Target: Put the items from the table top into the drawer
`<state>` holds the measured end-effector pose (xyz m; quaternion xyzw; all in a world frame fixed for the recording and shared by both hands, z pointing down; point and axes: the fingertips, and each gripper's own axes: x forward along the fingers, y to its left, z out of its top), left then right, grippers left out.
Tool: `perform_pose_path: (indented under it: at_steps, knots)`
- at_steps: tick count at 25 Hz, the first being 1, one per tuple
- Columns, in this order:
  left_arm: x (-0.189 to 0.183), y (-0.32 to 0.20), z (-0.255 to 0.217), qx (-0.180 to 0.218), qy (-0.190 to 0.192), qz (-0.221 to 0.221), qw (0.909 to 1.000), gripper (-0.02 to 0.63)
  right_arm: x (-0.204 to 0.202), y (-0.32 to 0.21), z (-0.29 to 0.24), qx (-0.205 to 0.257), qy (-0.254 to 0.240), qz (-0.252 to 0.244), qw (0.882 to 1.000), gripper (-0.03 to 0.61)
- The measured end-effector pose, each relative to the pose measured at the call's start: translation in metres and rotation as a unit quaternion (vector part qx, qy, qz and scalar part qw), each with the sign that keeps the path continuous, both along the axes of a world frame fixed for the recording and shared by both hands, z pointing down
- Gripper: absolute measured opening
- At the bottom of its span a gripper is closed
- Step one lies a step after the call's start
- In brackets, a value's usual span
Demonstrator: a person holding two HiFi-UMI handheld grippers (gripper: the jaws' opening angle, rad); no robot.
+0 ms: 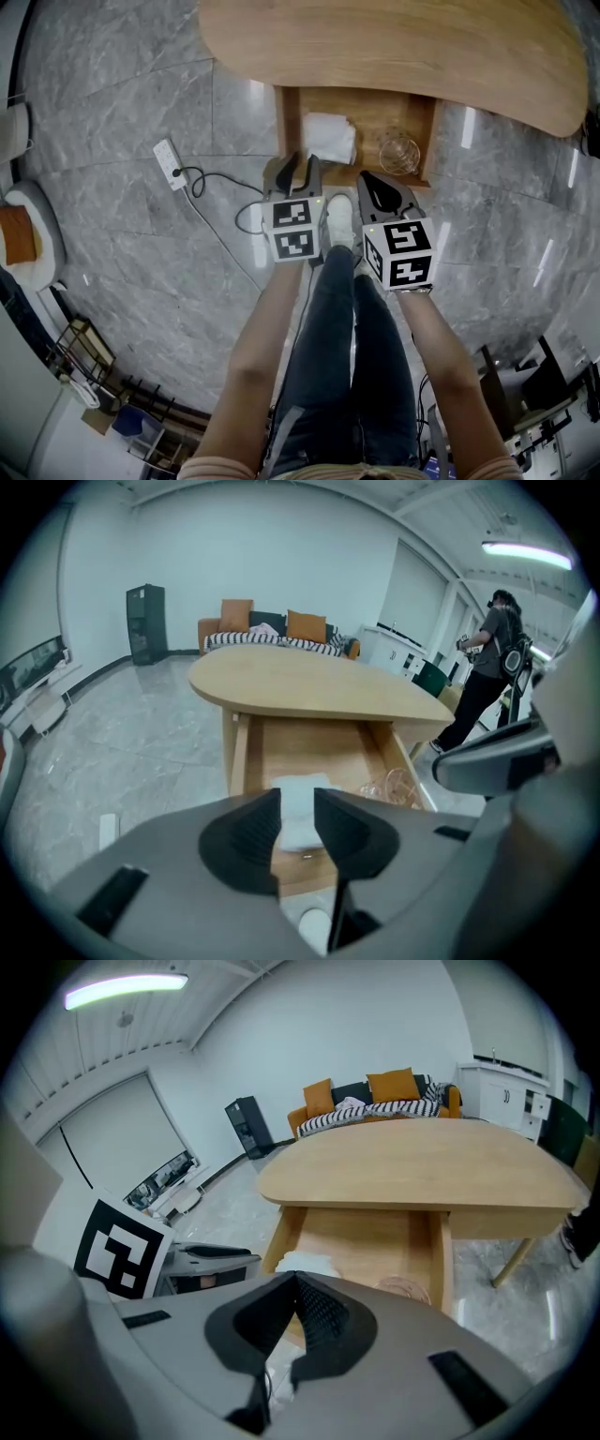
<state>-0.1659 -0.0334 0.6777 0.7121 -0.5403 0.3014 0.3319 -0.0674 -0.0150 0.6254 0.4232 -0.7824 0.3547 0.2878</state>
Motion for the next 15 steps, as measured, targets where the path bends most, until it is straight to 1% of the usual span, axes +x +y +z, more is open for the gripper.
perform_pose_path:
  at_steps: [1, 4, 7, 11, 15]
  knots:
    - [0.0, 0.001, -0.008, 0.009, 0.004, -0.002, 1.0, 0.11, 0.0, 0.0, -0.006, 0.005, -0.003, 0.002, 1.0, 0.0]
    - [0.001, 0.003, -0.036, 0.041, 0.011, -0.005, 0.9991, 0.057, 0.003, 0.005, -0.024, 0.021, -0.014, 0.006, 1.0, 0.0]
    - [0.006, 0.005, -0.07, 0.076, 0.017, -0.001, 0.997, 0.033, 0.006, 0.011, -0.044, 0.037, -0.024, 0.007, 0.999, 0.0]
    - [0.016, 0.011, -0.108, 0.103, 0.035, -0.001, 0.994, 0.016, 0.014, 0.019, -0.072, 0.054, -0.04, 0.016, 0.998, 0.0]
    - [0.028, 0.02, -0.139, 0.123, 0.054, 0.01, 0.9909, 0.014, 0.021, 0.026, -0.099, 0.072, -0.054, 0.028, 0.996, 0.0]
